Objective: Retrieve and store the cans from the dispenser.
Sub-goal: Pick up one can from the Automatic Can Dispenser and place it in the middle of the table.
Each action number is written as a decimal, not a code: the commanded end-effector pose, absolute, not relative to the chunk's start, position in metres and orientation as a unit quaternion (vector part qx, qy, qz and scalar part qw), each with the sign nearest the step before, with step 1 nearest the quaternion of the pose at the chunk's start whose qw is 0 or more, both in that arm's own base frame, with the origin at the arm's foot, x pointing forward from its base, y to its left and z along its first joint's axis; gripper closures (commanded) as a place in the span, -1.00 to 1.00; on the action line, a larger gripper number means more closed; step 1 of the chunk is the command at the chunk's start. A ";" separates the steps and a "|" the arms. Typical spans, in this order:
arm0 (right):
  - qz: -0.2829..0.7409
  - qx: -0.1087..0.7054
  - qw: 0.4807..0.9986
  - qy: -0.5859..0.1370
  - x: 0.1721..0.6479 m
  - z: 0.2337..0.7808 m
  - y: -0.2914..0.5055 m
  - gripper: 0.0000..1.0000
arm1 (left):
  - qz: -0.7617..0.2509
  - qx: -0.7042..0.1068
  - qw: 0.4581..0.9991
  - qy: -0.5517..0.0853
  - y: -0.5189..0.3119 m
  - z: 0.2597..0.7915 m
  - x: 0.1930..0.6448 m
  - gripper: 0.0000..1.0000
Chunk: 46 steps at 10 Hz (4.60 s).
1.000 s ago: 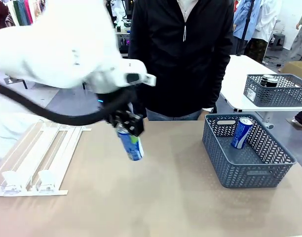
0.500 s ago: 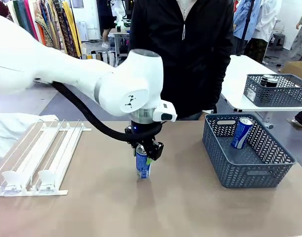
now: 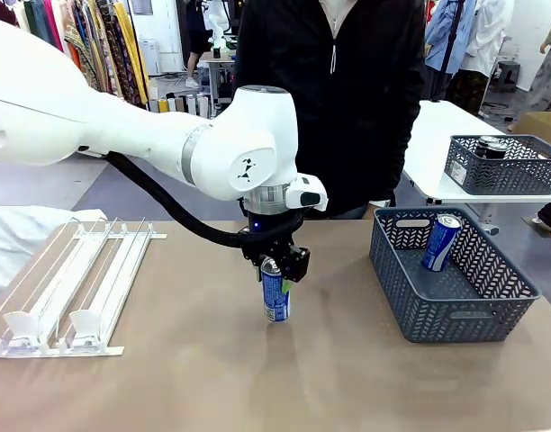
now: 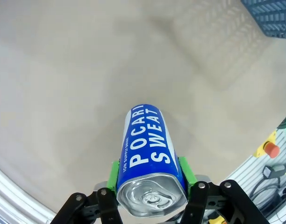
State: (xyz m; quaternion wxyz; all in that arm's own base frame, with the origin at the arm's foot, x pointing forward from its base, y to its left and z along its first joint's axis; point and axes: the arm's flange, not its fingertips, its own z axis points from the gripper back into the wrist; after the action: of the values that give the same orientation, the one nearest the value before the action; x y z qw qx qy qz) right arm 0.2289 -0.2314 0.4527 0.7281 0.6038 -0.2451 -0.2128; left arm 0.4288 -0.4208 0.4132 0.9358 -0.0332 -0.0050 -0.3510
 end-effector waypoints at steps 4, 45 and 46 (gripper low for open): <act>-0.205 0.601 0.733 -0.242 0.225 0.453 -0.232 -1.00 | -0.365 -0.032 0.930 -0.003 -0.415 0.416 0.428 -1.00; -0.205 0.601 0.733 -0.242 0.225 0.453 -0.232 -1.00 | 0.002 -0.562 0.799 -0.213 0.129 0.487 0.310 -1.00; -0.205 0.601 0.733 -0.242 0.225 0.453 -0.232 -1.00 | 0.002 -0.562 0.799 -0.213 0.129 0.487 0.310 -1.00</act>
State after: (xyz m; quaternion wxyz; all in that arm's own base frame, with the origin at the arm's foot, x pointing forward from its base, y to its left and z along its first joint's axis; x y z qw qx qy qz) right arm 0.2287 -0.2316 0.4526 0.7279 0.6038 -0.2452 -0.2132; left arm 0.3093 0.1307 0.4860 0.8053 -0.5555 -0.2070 0.0034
